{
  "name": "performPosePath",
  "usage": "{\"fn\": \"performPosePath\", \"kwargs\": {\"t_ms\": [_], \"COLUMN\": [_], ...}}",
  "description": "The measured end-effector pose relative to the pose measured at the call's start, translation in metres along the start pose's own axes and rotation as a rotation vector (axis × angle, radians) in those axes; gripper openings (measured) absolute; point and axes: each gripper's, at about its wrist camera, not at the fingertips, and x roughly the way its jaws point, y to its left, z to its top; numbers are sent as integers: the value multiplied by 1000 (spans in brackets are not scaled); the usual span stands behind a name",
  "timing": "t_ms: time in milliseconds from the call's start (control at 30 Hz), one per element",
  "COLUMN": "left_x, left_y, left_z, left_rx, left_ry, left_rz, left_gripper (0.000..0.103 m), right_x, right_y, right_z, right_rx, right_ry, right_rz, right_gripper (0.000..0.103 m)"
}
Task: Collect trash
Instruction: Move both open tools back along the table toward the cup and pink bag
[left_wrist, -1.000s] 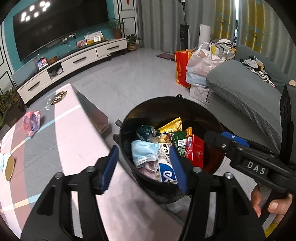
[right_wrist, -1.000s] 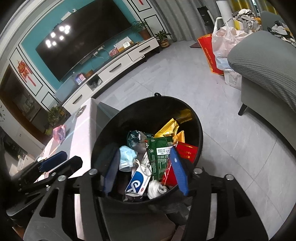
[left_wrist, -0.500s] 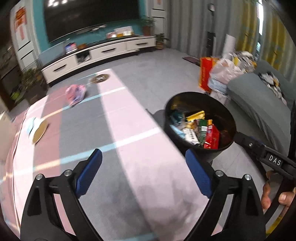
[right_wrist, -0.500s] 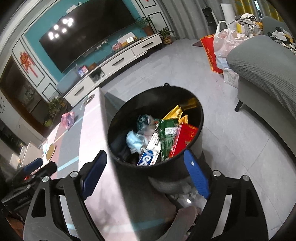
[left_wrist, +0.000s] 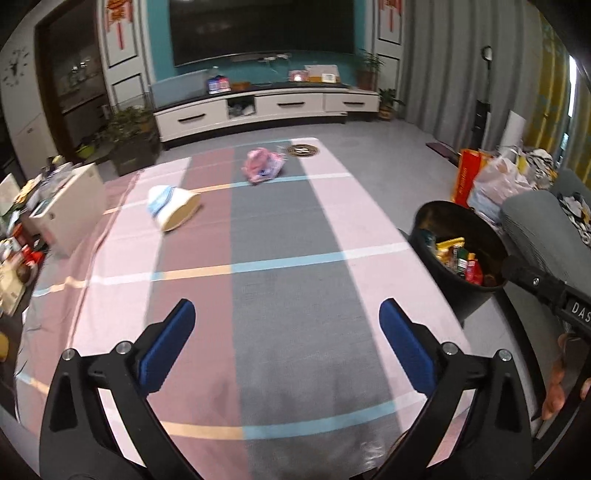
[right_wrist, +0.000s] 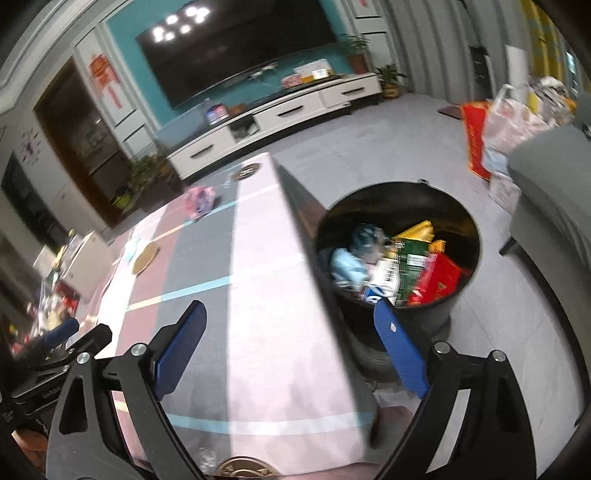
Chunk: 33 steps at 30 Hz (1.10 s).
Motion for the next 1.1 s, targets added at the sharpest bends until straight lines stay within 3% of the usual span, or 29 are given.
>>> {"fn": "performPosePath", "kwargs": {"t_ms": [567,1100], "left_x": [-8,27], "left_y": [80,132], "left_z": [-17,-22], "left_rx": [-153,-260], "left_ry": [-1,49], "left_rz": [70,79], "left_gripper": [100,100], "right_x": [29,78], "right_y": [90,139], "right_z": [2,16], "right_rx": [-158,-215], "right_ry": [76,119], "right_rz": [67,78], "right_gripper": [95,98]}}
